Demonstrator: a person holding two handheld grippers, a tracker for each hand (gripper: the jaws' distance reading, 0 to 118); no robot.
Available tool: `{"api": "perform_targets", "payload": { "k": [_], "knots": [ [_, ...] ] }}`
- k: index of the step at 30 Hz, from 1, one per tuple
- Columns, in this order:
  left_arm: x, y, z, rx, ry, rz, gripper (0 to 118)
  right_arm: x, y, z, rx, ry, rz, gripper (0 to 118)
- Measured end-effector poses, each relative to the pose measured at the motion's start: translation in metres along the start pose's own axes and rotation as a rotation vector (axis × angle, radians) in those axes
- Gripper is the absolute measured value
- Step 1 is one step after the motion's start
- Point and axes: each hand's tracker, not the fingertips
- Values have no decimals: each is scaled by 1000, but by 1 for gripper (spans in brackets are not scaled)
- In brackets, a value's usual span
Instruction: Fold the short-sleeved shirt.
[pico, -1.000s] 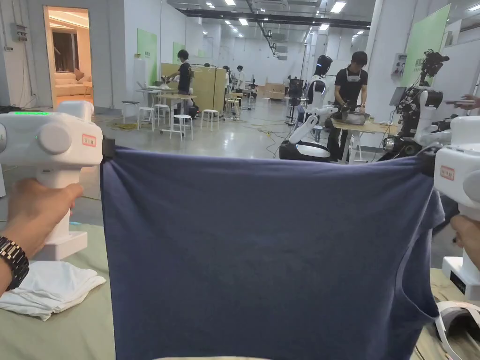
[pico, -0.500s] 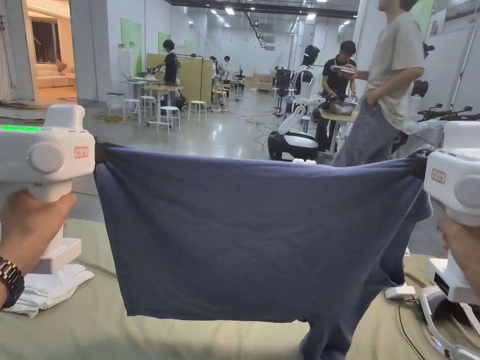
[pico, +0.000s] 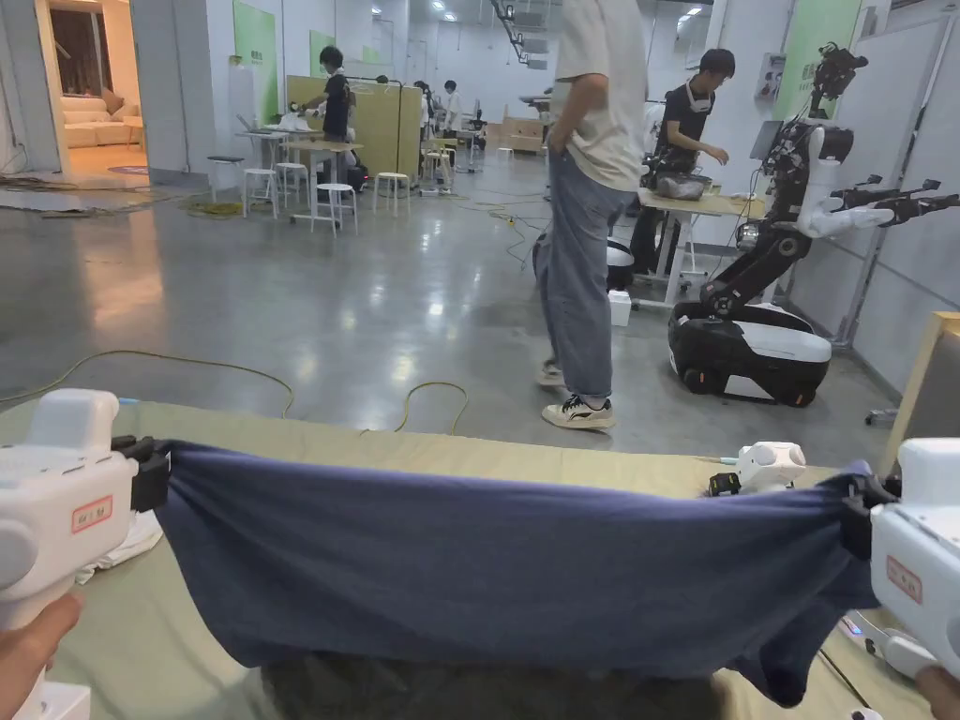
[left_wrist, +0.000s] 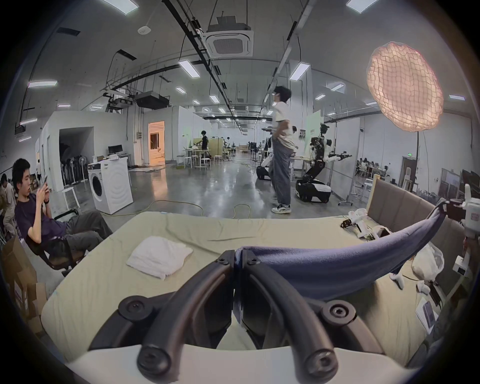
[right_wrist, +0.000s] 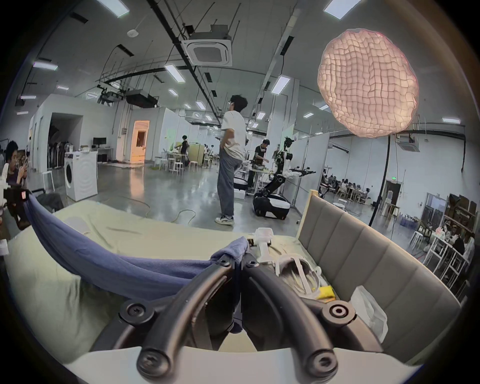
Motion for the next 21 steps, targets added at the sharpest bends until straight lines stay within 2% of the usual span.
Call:
{"api": "perform_targets", "payload": {
  "k": [8,10,18,21],
  "knots": [
    [4,-83,71,-55,-18,20,6,5,-83,78,-119,0,-20,4],
    [5,-110,84,-97,-7,16,6,3,-108,94,-177,8,17,4],
    [1,-222,107,-333,5,58,6,-8,-220,125,-442,51,-9,4],
    [-9,-262,98,-440,-3,46,6,-12,-255,124,-560,66,23,4]
  ]
}}
